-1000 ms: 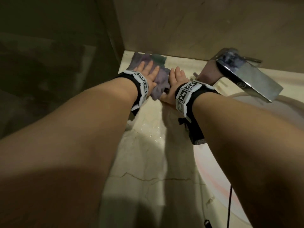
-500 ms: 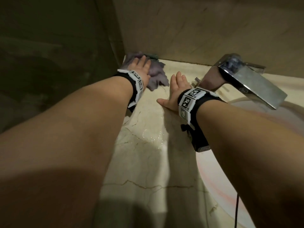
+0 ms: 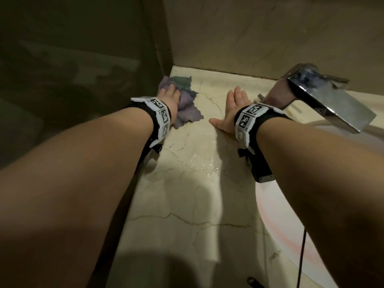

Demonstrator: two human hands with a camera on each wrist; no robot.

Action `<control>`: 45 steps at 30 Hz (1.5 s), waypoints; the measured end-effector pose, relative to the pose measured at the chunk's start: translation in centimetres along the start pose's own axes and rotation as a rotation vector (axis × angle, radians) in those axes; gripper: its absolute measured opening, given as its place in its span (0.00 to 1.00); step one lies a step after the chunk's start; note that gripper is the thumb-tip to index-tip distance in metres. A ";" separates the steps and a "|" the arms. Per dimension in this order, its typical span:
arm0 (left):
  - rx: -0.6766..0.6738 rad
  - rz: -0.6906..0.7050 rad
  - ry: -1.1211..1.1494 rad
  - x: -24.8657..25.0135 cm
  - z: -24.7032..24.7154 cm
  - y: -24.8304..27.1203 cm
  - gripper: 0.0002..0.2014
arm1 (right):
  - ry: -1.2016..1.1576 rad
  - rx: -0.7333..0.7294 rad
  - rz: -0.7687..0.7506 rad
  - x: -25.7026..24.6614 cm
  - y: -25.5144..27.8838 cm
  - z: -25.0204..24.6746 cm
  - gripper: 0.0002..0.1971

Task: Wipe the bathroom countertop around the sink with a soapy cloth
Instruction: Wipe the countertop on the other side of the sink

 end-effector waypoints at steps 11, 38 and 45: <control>-0.022 -0.015 0.036 0.3 0.5 -0.2 0.46 | 0.026 0.001 -0.012 -0.2 0.4 0.0 0.50; 0.003 -0.064 0.009 0.9 3.2 1.3 0.43 | 0.039 0.020 -0.018 0.1 0.1 0.2 0.50; 0.042 -0.062 0.083 0.9 2.0 0.5 0.34 | 0.051 0.012 -0.021 -0.1 0.4 0.2 0.49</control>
Point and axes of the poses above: each hand's wrist, its own y-axis away from the middle knuckle, its own z-axis out of the palm, x = y × z, the point moved 1 cm from there along -y, towards the middle knuckle, and after that the axes turned 6 degrees about -y, right-handed, at the moved point
